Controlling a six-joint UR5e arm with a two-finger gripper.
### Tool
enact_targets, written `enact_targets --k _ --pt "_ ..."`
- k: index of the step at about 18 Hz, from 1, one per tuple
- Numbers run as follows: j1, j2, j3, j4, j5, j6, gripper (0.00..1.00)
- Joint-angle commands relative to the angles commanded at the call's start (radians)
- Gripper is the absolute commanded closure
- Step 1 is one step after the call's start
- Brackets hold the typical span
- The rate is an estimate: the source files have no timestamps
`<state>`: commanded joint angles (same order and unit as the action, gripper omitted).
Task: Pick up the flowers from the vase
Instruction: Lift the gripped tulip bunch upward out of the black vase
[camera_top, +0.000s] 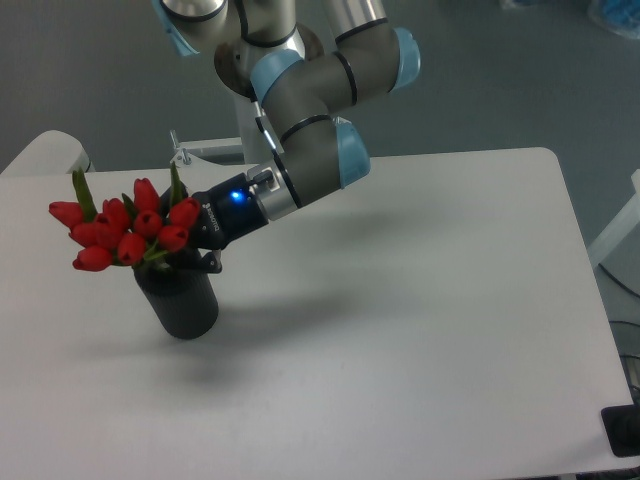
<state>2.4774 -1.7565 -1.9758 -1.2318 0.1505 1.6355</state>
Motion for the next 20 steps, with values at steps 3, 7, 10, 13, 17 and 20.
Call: enact_targets --k 3,7,10,13,17,20 --pt "0.002 0.003 0.043 0.000 -0.051 -0.083 1.00" --pt "0.008 0.006 0.086 0.002 -0.072 -0.184 1.00" --pt "0.011 0.018 0.094 0.000 -0.074 -0.235 1.00" --pt "0.023 0.029 0.098 0.000 -0.080 -0.267 1.00" --pt "0.041 0.029 0.150 0.000 -0.124 -0.365 1.00" --pt "0.060 0.029 0.198 0.000 -0.155 -0.436 1.00"
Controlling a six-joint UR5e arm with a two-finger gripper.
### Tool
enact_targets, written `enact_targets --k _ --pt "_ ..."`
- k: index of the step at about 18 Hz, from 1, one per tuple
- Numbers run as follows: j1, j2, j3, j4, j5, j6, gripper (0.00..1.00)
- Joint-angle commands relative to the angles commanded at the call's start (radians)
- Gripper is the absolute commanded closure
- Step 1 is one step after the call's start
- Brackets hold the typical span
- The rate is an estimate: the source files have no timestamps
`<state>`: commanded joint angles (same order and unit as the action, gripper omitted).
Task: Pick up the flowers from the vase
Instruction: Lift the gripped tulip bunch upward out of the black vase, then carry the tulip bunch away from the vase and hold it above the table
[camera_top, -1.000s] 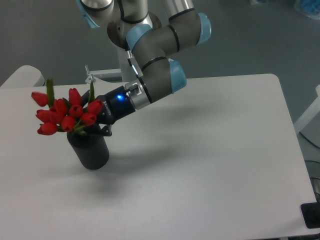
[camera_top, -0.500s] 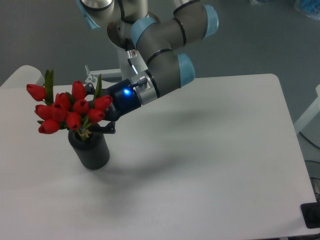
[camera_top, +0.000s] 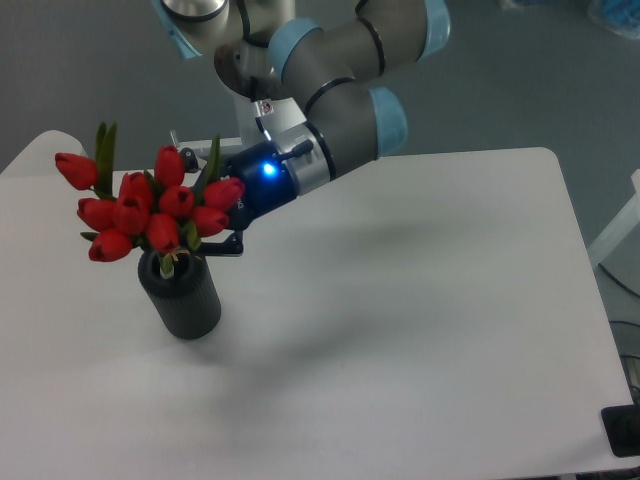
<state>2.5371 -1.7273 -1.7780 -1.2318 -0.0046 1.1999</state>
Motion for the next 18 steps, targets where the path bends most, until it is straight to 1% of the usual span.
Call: enact_targets --k 2,6,10,12,14,16,18 --pt "0.006 -0.002 0.026 0.000 -0.002 -0.051 1.00" --pt "0.018 -0.002 0.057 0.000 -0.002 -0.094 1.00" --pt "0.032 -0.002 0.068 0.000 -0.002 -0.108 1.00" --pt "0.051 -0.008 0.084 0.003 0.003 -0.103 1.00" --pt "0.054 -0.034 0.124 0.009 0.015 -0.102 1.00" --pt "0.058 -0.066 0.172 0.014 0.052 -0.102 1.00" --pt "0.069 -0.084 0.222 0.014 0.167 -0.105 1.00"
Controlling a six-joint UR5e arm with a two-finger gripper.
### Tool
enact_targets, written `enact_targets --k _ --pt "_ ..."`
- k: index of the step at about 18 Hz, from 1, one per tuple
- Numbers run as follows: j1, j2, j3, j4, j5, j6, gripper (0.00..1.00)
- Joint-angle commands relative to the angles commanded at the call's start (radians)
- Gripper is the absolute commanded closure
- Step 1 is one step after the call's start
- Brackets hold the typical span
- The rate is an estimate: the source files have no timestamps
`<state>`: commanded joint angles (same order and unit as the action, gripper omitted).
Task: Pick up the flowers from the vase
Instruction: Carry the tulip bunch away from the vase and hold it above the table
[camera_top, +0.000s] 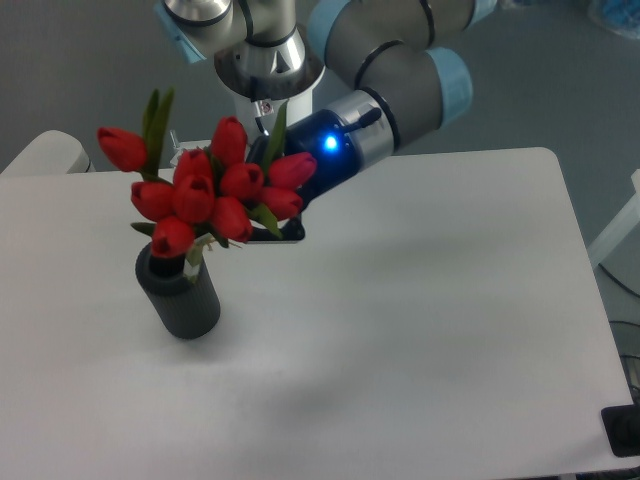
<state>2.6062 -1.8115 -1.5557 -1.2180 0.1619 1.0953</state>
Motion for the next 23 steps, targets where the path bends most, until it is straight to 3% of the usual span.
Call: enact_targets --k 5,12,17,23 --pt "0.002 -0.023 0.074 -0.002 0.304 0.000 1.00" --pt "-0.001 -0.025 0.088 0.002 0.695 0.014 1.00" --pt "-0.006 -0.034 0.074 -0.017 0.861 0.011 1.00" --pt "-0.037 -0.140 0.114 -0.021 1.142 0.012 1.00"
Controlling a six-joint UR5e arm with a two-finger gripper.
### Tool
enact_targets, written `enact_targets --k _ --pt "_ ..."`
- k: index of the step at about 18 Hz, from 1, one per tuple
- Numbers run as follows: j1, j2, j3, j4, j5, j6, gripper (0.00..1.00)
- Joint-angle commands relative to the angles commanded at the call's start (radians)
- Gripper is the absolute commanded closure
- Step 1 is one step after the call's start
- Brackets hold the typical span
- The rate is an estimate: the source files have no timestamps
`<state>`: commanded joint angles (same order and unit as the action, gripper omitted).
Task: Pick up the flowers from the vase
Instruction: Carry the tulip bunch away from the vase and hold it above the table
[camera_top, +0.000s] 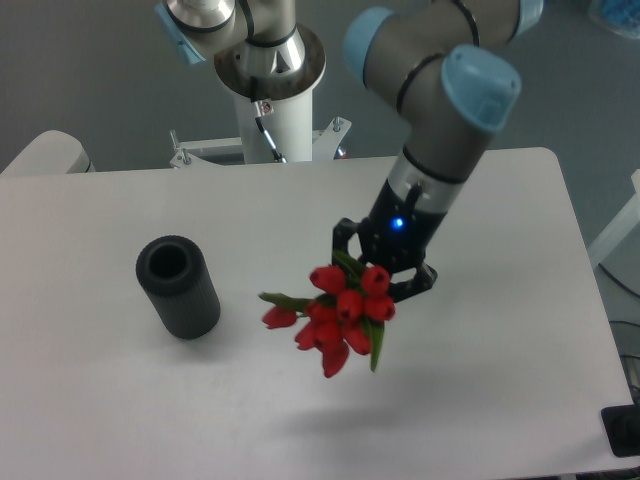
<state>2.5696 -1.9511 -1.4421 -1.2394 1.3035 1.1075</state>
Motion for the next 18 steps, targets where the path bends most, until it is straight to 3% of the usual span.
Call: enact_targets --k 4,8,15,18 --pt "-0.028 -0.026 0.052 -0.054 0.100 0.002 0.97" --pt "-0.063 -0.057 0.071 -0.058 0.207 0.096 0.97" --pt "-0.011 -0.091 0.098 -0.058 0.232 0.365 0.97" --pt "0.009 -0.092 0.097 -0.058 0.233 0.399 0.97"
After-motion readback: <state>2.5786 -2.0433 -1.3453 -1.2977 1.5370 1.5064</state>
